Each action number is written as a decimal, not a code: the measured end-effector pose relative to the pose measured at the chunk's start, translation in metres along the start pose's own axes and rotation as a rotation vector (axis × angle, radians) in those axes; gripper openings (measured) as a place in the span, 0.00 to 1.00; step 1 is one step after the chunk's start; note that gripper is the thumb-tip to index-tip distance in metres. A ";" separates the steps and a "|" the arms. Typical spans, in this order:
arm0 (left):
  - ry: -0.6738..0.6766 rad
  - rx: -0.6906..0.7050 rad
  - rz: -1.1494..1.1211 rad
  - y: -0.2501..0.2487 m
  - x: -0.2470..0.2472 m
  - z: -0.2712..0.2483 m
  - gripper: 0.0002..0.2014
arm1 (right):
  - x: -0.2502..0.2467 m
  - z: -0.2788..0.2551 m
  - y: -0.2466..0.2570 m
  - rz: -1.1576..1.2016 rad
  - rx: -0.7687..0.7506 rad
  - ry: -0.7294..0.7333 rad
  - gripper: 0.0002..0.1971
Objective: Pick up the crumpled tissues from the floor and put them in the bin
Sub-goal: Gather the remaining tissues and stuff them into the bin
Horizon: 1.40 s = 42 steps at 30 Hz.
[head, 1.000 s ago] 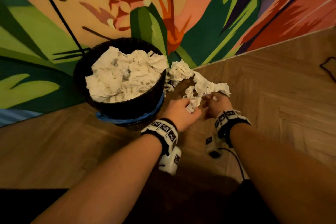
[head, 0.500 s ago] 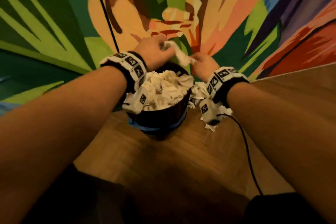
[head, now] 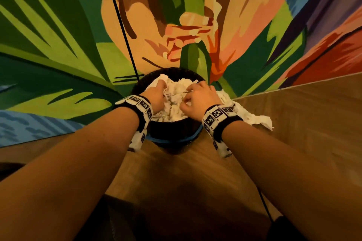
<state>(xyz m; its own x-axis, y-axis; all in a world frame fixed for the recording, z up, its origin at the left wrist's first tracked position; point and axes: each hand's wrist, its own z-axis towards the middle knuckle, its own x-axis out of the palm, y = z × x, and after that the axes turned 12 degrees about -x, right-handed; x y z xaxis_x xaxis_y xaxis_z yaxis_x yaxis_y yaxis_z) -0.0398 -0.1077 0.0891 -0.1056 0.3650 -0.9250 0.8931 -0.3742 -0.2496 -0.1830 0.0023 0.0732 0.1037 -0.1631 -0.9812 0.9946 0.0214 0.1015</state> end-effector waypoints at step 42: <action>-0.478 0.203 -0.151 -0.125 -0.041 -0.027 0.16 | -0.055 -0.031 -0.086 0.512 0.244 -0.389 0.30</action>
<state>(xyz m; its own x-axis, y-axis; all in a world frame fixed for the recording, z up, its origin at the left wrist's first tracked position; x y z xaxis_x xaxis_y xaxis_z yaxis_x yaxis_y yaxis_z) -0.1349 -0.0527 0.1656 -0.4556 0.0168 -0.8900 0.7551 -0.5222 -0.3964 -0.2747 0.0395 0.1132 0.5099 -0.5349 -0.6738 0.7877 -0.0246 0.6156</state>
